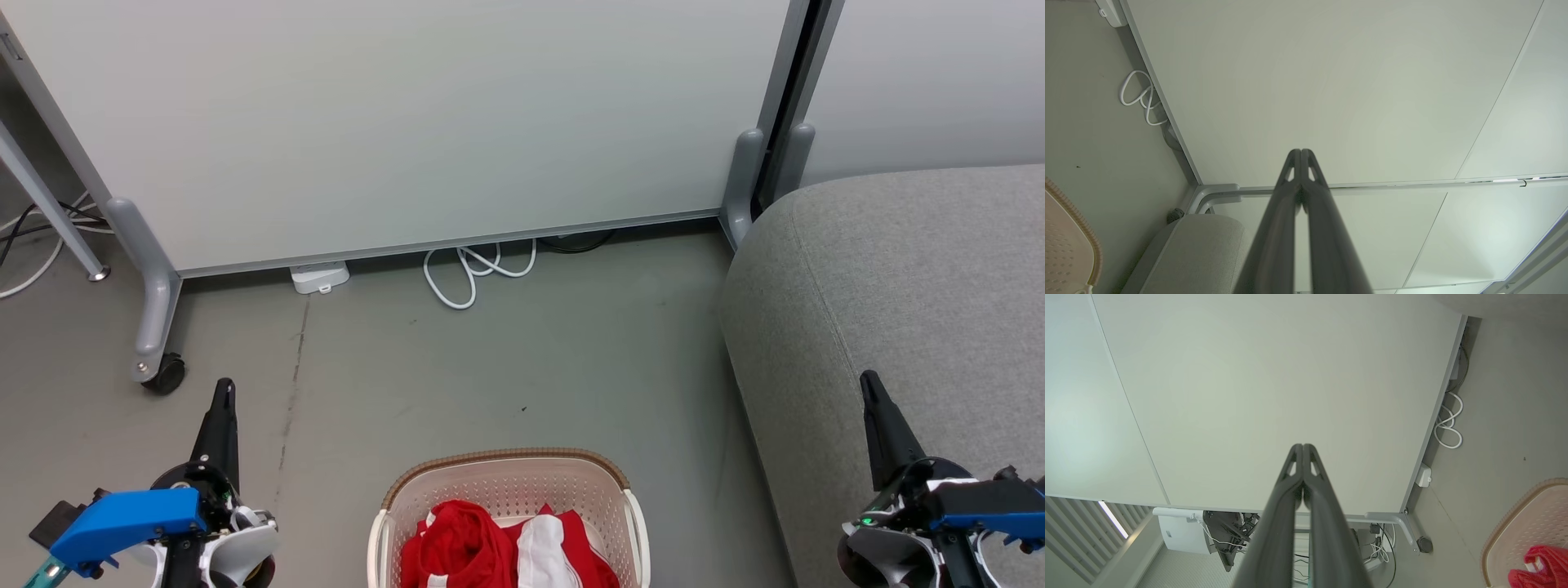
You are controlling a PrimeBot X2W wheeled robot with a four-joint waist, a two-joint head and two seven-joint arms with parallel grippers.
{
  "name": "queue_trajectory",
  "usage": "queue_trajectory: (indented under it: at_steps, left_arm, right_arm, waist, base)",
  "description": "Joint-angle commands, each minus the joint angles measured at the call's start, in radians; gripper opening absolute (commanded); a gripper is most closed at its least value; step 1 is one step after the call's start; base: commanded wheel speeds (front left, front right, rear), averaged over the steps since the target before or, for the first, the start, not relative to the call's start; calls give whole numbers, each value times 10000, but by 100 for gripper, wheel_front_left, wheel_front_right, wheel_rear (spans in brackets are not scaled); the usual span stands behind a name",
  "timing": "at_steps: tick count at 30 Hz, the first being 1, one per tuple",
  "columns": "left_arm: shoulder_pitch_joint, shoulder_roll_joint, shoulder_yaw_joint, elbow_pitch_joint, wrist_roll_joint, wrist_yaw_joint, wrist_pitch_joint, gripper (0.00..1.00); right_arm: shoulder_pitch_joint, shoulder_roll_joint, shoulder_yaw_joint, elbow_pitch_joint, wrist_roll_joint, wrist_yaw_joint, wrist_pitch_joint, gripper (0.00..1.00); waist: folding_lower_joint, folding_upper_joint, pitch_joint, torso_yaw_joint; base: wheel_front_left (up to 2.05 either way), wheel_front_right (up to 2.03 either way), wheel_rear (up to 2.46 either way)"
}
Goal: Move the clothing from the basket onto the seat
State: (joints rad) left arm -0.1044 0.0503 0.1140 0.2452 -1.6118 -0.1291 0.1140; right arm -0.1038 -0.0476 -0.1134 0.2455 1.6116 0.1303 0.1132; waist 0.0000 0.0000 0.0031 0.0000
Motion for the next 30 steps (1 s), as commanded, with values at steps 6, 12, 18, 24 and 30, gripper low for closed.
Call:
queue_trajectory:
  at_steps: [6, 12, 18, 24, 30]
  left_arm:
    - [257, -38, -14, 261, 5, 6, -20, 100]
    - [371, -57, -207, 279, 140, 6, -283, 100]
    - [352, -50, -333, 183, 604, 82, -579, 100]
    - [358, -42, -500, 33, 1758, 287, -853, 100]
    - [364, -35, -730, -103, 3175, 442, -1113, 100]
  right_arm:
    - [220, 57, 24, 259, -3, -13, -12, 100]
    - [304, 63, 273, 274, -111, -14, -275, 100]
    - [274, 54, 364, 262, -646, -12, -572, 100]
    - [247, 45, 376, 228, -1959, -9, -845, 100]
    - [234, 36, 393, 97, -3713, -7, -1104, 100]
  waist:
    - [0, 0, 0, 0]
    - [0, 0, 0, -1]
    - [0, 0, 0, -1]
    - [0, 0, 10, 1]
    - [0, 0, 27, 6]
  base:
    - [0, 0, 0]
    - [0, 0, 0]
    - [0, 0, 0]
    - [0, 0, 0]
    - [0, 0, 0]
